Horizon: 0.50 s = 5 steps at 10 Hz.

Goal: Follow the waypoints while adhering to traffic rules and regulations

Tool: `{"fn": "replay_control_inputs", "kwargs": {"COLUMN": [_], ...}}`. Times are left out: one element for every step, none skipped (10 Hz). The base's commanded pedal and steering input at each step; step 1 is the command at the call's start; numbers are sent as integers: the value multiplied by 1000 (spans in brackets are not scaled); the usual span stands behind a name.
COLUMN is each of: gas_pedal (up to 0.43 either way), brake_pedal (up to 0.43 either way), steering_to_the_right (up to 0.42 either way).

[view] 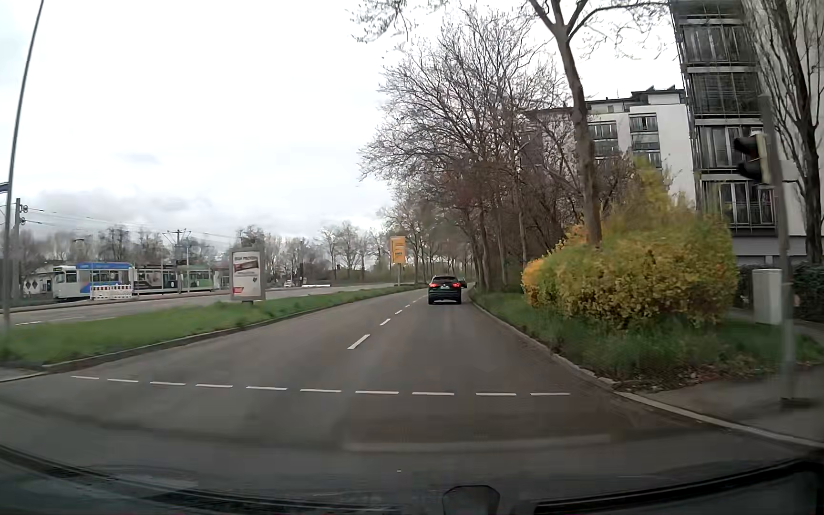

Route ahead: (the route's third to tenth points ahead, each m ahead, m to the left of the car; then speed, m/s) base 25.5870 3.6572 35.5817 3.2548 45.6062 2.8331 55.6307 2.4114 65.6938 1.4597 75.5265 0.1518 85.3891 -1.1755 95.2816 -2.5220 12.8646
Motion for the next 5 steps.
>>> {"fn": "replay_control_inputs", "kwargs": {"gas_pedal": [98,98,98,98,98], "brake_pedal": [0,0,0,0,0], "steering_to_the_right": [5,5,5,5,5]}}
